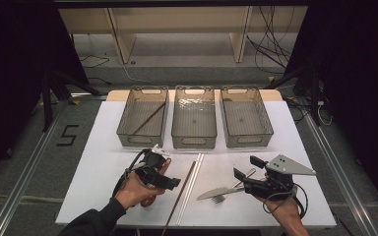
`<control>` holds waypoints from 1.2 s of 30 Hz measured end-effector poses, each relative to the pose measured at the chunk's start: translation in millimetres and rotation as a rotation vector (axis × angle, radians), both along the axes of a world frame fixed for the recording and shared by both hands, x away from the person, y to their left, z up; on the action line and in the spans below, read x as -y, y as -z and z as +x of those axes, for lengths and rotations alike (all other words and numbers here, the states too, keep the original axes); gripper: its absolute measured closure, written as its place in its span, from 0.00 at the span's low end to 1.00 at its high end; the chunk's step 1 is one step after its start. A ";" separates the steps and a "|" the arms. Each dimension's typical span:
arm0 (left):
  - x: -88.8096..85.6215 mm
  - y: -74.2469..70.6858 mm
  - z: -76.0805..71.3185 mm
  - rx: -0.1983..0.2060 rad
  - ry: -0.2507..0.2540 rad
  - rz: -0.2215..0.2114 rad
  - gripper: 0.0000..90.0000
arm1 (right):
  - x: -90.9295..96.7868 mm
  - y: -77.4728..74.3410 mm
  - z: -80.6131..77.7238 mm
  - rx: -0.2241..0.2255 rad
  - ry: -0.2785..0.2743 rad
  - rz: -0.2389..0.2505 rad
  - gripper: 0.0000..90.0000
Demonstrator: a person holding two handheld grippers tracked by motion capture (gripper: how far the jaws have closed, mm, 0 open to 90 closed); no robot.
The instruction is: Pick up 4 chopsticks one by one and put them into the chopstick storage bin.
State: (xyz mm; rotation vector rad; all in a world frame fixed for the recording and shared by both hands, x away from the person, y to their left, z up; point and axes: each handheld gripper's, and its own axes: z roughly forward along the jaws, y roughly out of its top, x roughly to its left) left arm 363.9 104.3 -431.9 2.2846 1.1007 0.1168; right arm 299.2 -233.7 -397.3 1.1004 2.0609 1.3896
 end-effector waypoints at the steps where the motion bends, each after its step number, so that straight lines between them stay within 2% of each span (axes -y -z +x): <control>1: 0.7 0.6 -0.3 -0.002 -0.002 0.005 0.18 | 0.0 0.0 -0.1 0.000 0.000 0.000 0.34; 11: 16.5 12.7 -6.6 -0.016 0.046 0.070 0.20 | -0.4 0.0 -0.3 0.001 0.000 -0.003 0.34; 16: 22.2 18.0 -8.8 -0.024 0.077 0.095 0.27 | -0.8 0.1 -0.1 0.002 -0.003 -0.003 0.34; 26: 28.0 24.3 -10.8 -0.038 0.123 0.110 0.39 | -1.0 0.1 -0.1 0.001 -0.003 -0.002 0.34; 36: 34.1 29.4 -13.5 -0.056 0.148 0.126 0.45 | -0.4 0.2 0.1 0.002 -0.002 -0.002 0.34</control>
